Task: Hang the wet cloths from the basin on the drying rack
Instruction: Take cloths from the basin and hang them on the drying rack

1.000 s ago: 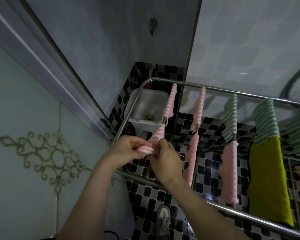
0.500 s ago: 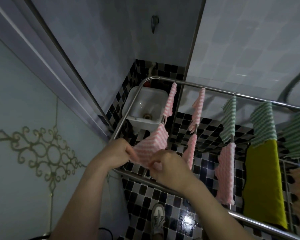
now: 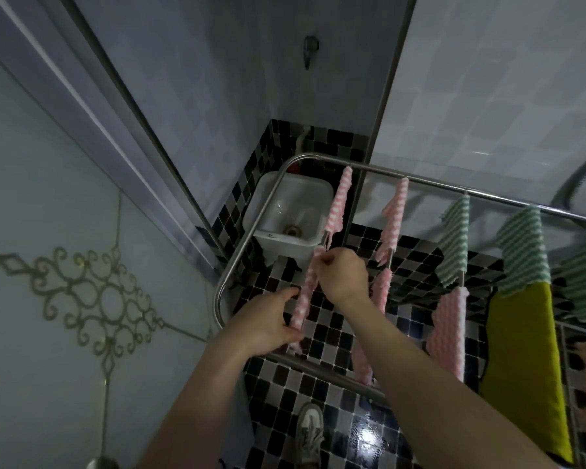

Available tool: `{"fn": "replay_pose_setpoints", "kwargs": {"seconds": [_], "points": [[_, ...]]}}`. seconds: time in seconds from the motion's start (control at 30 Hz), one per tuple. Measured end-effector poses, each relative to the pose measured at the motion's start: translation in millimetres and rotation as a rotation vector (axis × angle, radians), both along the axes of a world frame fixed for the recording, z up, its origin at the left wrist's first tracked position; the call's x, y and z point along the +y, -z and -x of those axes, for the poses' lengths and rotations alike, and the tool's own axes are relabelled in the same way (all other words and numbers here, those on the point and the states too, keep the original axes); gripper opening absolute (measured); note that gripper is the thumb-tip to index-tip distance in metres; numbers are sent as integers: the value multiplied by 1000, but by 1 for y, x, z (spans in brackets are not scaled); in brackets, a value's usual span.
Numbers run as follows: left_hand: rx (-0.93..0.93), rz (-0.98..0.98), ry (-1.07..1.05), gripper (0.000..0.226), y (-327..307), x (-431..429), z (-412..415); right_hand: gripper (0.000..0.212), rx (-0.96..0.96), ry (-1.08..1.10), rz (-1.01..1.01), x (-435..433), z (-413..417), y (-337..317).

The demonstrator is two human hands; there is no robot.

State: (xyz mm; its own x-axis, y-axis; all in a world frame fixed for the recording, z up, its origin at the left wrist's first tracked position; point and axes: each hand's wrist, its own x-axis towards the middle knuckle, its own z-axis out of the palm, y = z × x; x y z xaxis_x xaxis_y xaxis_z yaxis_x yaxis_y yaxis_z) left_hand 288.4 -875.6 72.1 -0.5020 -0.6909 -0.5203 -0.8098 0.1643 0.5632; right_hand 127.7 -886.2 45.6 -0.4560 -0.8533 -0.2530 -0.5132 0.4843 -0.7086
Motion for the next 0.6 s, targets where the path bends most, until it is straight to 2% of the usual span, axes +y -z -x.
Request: {"fn": "replay_pose_setpoints", "kwargs": {"seconds": [0.17, 0.23, 0.3, 0.37, 0.47, 0.6], "points": [[-61, 76, 81, 71, -8, -3, 5, 26, 76, -77, 8, 3, 1, -3], [-41, 143, 62, 67, -9, -5, 10, 23, 185, -120, 55, 10, 11, -8], [20, 207, 5, 62, -7, -7, 18, 23, 321, -51, 114, 23, 28, -13], [60, 233, -28, 62, -5, -10, 25, 33, 390, 44, 77, 40, 46, -14], [76, 200, -12, 65, 0, -11, 30, 35, 379, 59, -77, 63, 61, -9], [121, 126, -32, 69, 0, -11, 29, 18, 306, 75, -16, 67, 59, 1]]}}
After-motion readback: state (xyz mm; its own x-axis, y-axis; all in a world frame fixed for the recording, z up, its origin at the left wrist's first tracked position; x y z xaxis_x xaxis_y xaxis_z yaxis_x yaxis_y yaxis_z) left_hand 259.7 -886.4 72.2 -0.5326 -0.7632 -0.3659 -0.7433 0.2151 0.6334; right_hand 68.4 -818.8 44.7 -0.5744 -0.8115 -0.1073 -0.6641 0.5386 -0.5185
